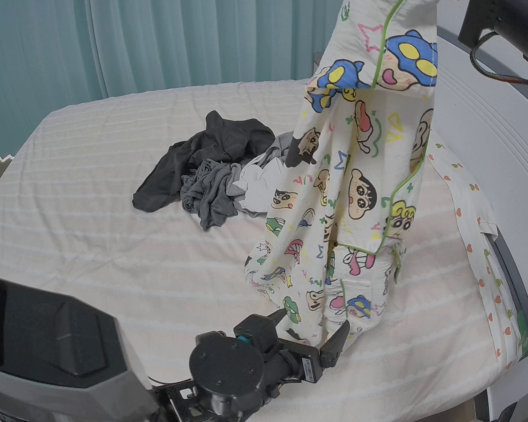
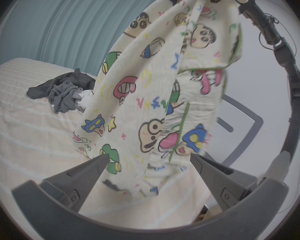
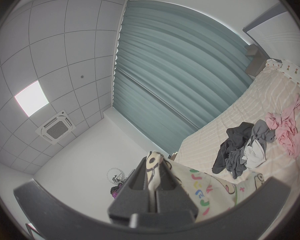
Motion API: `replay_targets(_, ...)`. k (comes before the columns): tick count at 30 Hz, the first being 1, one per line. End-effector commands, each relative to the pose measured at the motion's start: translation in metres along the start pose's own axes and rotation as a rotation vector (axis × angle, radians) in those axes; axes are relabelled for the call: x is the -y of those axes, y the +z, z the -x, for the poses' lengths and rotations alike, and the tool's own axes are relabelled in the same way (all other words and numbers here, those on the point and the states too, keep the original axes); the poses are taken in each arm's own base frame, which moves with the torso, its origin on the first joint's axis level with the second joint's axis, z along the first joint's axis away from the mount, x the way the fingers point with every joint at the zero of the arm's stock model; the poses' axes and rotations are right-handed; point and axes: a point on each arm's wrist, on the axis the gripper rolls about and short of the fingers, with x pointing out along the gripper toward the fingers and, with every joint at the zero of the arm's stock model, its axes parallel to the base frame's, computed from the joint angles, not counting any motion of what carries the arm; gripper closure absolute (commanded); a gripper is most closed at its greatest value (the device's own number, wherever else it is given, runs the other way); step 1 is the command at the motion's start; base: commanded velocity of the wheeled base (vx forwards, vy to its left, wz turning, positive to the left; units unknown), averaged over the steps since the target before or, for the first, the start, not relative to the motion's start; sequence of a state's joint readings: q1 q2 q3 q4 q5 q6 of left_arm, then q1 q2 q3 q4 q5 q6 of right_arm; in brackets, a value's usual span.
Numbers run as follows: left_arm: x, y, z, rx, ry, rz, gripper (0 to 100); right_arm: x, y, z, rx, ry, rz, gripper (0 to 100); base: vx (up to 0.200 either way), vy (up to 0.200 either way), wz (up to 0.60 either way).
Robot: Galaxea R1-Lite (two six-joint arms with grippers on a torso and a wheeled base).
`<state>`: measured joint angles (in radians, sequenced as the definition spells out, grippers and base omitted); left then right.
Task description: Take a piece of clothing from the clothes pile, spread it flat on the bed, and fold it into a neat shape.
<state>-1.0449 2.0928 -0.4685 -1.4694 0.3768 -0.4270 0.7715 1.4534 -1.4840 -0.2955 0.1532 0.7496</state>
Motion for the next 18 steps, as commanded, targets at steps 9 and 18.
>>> replay_targets(9,-0.025,-0.026,-0.026,-0.025,0.164,-0.097,0,-0.008,-0.004,0.001,-0.006,0.019,-0.012,100,0.0,0.0,0.0)
replay_targets(18,-0.042,-0.022,-0.033,-0.017,0.219,-0.124,0,-0.008,-0.003,0.003,-0.005,0.018,-0.01,100,0.0,0.0,0.0)
